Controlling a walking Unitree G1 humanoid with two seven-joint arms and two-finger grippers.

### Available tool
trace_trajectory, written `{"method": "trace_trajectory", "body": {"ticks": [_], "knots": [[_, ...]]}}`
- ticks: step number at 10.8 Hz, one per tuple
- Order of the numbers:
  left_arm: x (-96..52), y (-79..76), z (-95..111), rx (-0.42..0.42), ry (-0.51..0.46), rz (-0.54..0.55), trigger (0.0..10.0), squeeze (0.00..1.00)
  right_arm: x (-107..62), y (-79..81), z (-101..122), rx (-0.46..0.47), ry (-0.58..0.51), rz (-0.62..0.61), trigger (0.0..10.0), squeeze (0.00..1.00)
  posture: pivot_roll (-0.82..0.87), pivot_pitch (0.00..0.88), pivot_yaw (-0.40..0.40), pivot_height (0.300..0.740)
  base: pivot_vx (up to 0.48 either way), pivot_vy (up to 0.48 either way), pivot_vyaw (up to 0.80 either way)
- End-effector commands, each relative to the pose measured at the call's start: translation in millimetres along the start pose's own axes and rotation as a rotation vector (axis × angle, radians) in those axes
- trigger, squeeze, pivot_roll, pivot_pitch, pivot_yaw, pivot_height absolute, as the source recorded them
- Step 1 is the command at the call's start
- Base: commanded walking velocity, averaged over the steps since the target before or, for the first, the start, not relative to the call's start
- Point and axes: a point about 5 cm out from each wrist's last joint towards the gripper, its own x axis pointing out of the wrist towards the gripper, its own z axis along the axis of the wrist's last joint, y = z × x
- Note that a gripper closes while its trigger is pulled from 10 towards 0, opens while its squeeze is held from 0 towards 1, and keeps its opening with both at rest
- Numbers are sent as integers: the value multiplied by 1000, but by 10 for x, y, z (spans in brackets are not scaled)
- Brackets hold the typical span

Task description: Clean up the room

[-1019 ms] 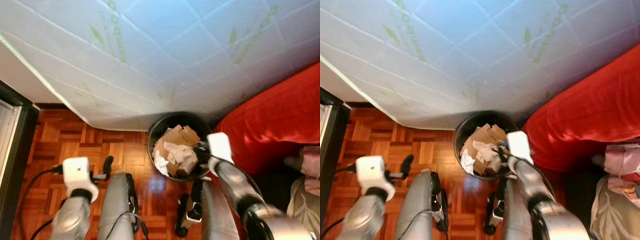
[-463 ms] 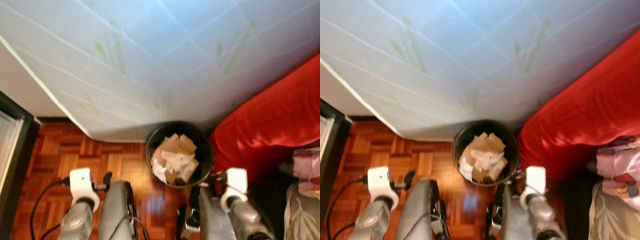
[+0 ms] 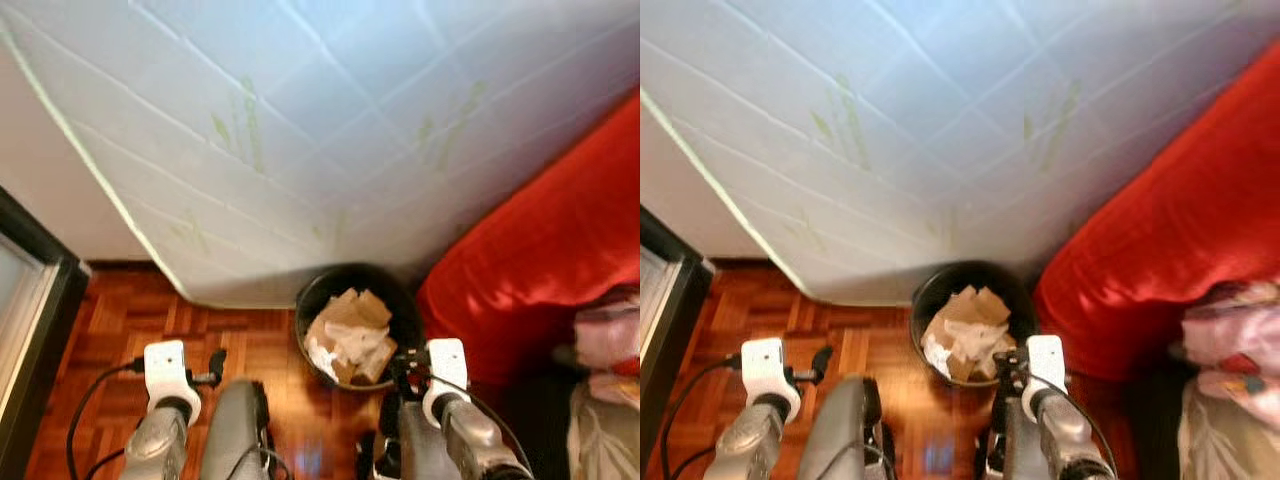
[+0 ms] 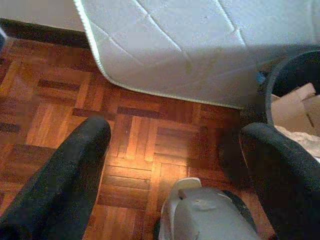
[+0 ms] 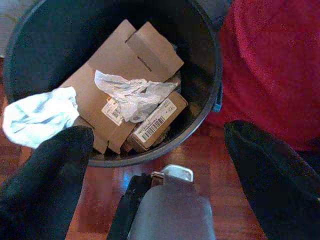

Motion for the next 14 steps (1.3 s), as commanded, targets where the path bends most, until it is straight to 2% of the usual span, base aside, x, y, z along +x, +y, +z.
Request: {"method": "trace_trajectory", "body": {"ticks": [1,5,8,10,11,12,14], "knots": [[-36,54,-101,-4,33,11,10000,0,-40,-2,-138,14,43,-6,10000,0,180,160,-40,610,-262,0,0],[-38,69,-162,-6,42,10,10000,0,-62,12,-214,21,65,-8,10000,0,179,133,-43,610,-261,0,0],[9,42,-135,-7,29,2,10000,0,-62,-28,-203,35,66,-29,10000,0,174,143,-44,610,0,0,0],[8,54,-215,-5,75,16,10000,0,-102,-45,-307,32,100,-39,10000,0,172,135,-56,610,0,0,0],[-1,54,-259,0,98,16,10000,0,-133,-98,-351,81,91,-78,10000,0,175,134,-56,610,0,0,0],[0,42,-307,6,132,7,10000,0,-176,-142,-442,127,115,-111,10000,0,165,131,-56,633,0,0,0],[2,10,-362,18,172,-6,10000,0,-232,-121,-588,116,173,-108,10000,0,163,117,-51,668,0,0,0]]}}
